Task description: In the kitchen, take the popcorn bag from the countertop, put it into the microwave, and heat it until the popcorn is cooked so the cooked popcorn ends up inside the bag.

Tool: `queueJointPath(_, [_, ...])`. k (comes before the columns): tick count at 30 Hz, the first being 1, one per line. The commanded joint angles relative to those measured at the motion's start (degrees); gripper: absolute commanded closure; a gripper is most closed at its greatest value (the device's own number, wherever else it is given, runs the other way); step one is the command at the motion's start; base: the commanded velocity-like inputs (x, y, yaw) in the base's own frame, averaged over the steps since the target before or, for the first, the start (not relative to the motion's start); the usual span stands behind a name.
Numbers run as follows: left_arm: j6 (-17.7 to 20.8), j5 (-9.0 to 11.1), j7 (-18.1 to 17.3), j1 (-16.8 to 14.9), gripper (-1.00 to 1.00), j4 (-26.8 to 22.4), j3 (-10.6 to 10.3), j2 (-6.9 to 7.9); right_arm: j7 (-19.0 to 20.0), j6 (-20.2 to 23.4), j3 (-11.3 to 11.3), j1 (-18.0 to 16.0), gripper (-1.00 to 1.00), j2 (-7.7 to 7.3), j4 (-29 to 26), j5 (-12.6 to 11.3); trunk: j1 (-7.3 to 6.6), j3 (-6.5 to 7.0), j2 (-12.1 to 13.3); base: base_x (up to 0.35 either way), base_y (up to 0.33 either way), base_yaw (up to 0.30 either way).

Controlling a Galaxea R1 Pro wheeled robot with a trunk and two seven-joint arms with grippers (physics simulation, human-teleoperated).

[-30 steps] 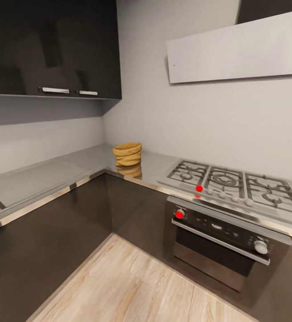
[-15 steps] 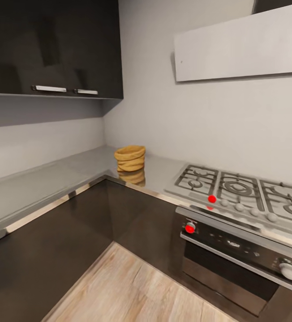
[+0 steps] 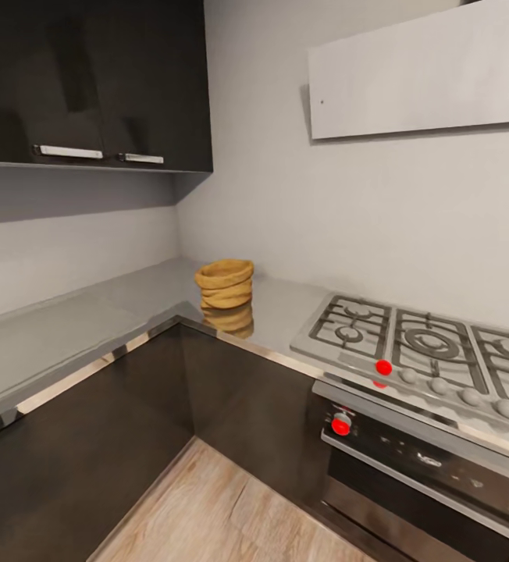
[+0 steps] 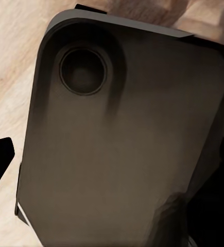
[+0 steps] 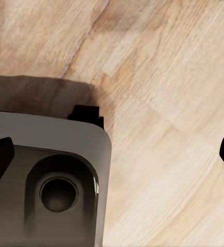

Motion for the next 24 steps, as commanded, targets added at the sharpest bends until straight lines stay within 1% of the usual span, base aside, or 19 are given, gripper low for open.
queueJointPath(1, [-0.1, 0.4, 0.0, 0.0, -1.0, 0.0, 0.0, -0.06, 0.1, -0.3, -0.1, -0.1, -1.0, -0.04, 0.2, 0.6, 0.01, -0.05, 0.0, 0.023, 0.0, 0.0])
queueJointPath(6, [-0.1, 0.8, 0.1, 0.0, -1.0, 0.0, 0.1, -0.05, 0.1, -0.4, -0.1, -0.1, -1.0, -0.06, 0.2, 0.6, 0.01, -0.05, 0.0, 0.007, 0.0, 0.0])
queueJointPath(7, [-0.1, 1.5, 0.1, 0.0, -1.0, 0.0, 0.1, 0.0, 0.0, -0.4, -0.1, -0.1, -1.0, -0.06, 0.2, 0.6, 0.01, -0.05, 0.0, 0.0, 0.0, 0.0])
queueJointPath(11, [-0.1, 2.3, 0.2, 0.1, -1.0, 0.0, 0.0, 0.03, 0.1, -0.4, -0.1, -0.1, -1.0, -0.05, 0.2, 0.6, 0.01, -0.05, 0.0, 0.0, 0.0, 0.0])
queueJointPath(24, [-0.1, 2.4, 0.2, 0.0, -1.0, 0.0, 0.0, 0.05, 0.1, -0.4, -0.1, -0.1, -1.0, -0.02, 0.2, 0.6, -2.85, 2.29, 5.2, 0.0, 0.0, 0.0])
